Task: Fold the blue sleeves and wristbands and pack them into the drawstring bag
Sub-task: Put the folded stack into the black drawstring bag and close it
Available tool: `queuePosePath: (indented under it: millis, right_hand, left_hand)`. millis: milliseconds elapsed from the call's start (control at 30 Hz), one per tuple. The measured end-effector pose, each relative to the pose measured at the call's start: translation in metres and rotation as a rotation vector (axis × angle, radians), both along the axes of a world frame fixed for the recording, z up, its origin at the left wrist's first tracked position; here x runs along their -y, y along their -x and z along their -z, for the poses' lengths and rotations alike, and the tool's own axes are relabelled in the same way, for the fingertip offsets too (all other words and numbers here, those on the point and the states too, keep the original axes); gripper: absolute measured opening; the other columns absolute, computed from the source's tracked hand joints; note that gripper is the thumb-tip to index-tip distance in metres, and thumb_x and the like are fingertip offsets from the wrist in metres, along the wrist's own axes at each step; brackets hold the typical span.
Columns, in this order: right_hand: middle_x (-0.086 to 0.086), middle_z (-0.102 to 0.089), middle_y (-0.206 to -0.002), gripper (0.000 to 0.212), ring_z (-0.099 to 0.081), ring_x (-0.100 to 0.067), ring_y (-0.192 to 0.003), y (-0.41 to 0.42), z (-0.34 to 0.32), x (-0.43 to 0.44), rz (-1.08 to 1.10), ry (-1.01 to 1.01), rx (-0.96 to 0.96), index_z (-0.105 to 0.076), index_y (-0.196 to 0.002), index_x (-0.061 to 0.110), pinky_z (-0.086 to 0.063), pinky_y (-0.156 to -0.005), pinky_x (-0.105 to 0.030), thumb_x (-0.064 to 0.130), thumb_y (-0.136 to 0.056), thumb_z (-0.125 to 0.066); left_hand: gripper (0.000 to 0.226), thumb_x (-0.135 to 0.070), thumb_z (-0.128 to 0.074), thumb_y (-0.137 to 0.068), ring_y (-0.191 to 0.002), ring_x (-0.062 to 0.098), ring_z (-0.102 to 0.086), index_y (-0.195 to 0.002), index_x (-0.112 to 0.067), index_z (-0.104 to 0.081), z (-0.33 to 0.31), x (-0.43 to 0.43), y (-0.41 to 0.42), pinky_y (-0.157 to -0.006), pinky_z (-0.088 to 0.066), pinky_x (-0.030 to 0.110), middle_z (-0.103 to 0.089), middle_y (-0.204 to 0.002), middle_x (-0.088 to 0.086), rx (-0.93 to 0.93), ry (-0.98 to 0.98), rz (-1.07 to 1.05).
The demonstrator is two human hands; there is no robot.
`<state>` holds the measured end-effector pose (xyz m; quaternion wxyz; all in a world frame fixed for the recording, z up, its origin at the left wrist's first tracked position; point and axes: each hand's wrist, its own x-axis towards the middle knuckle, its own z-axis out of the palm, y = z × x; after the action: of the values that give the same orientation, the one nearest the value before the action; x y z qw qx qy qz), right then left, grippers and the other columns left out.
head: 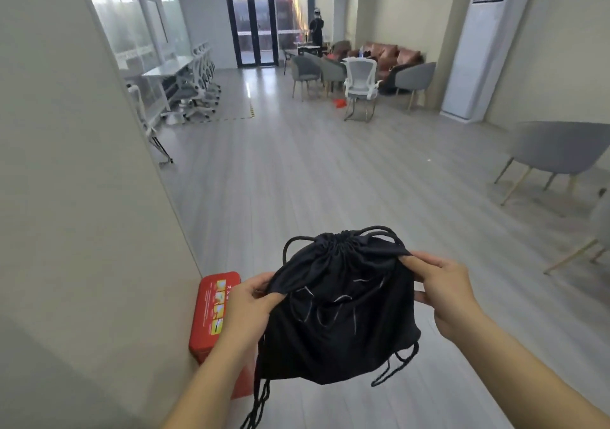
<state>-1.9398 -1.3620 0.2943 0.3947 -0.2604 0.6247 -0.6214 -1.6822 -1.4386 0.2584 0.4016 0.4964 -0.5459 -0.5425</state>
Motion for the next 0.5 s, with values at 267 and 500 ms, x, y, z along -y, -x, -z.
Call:
queuePosePath:
  millis: [267, 500]
  right_hand:
    - [-0.005, -0.078, -0.080, 0.013, -0.072, -0.013, -0.068, 0.071, -0.017, 0.241, -0.080, 0.020, -0.032, -0.078, -0.093, 0.009, -0.058, -0.059, -0.033, 0.005, -0.091, -0.065]
    - [-0.007, -0.078, -0.083, 0.013, -0.073, -0.019, -0.076, 0.115, 0.009, 0.470, -0.201, -0.005, -0.017, -0.079, -0.089, 0.010, -0.061, -0.076, -0.044, 0.008, -0.090, -0.067]
  left_hand:
    - [0.021, -0.004, -0.070, -0.090, -0.066, 0.001, -0.072, -0.097, -0.023, -0.075, -0.024, 0.227, 0.065, -0.051, -0.052, 0.012, -0.077, -0.074, -0.013, -0.021, -0.001, -0.100]
    - [0.029, 0.001, -0.069, -0.088, -0.067, 0.011, -0.074, -0.090, -0.026, -0.077, -0.008, 0.423, 0.106, -0.053, -0.054, 0.019, -0.079, -0.077, -0.004, 0.017, -0.041, -0.218]
